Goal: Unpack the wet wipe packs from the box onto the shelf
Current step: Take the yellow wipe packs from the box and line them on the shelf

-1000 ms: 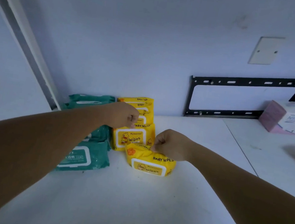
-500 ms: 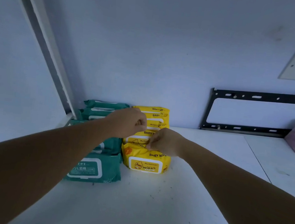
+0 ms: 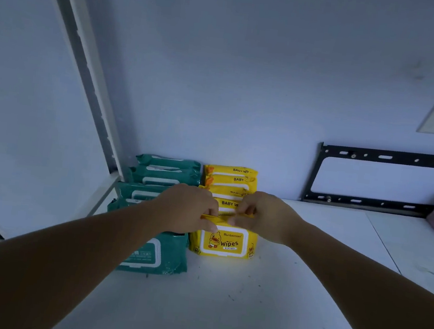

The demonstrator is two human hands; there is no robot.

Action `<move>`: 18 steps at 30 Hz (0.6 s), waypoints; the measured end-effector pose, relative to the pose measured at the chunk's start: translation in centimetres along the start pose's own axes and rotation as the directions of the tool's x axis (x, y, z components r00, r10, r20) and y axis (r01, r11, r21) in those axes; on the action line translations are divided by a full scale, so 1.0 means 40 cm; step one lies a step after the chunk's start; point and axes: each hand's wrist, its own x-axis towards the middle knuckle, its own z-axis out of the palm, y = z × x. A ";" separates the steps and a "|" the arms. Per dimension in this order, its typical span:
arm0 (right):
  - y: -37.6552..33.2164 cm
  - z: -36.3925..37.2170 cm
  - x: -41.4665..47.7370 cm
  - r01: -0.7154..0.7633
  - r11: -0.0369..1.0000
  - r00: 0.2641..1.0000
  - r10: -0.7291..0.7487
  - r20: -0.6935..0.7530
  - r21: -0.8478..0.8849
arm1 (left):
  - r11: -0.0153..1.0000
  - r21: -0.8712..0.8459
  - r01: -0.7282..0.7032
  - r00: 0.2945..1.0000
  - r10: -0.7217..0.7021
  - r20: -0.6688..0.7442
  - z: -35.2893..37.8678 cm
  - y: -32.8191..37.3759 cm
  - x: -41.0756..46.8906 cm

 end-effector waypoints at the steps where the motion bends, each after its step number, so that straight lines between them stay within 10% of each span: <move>1: 0.008 -0.003 -0.012 -0.003 1.000 0.999 0.004 0.033 -0.012 | 1.000 0.008 0.007 1.000 -0.007 0.010 -0.001 0.000 0.003; 18: 0.029 0.028 -0.101 -0.123 0.991 0.988 0.127 -0.085 0.057 | 0.995 0.024 0.095 0.995 -0.095 0.024 -0.034 0.040 -0.034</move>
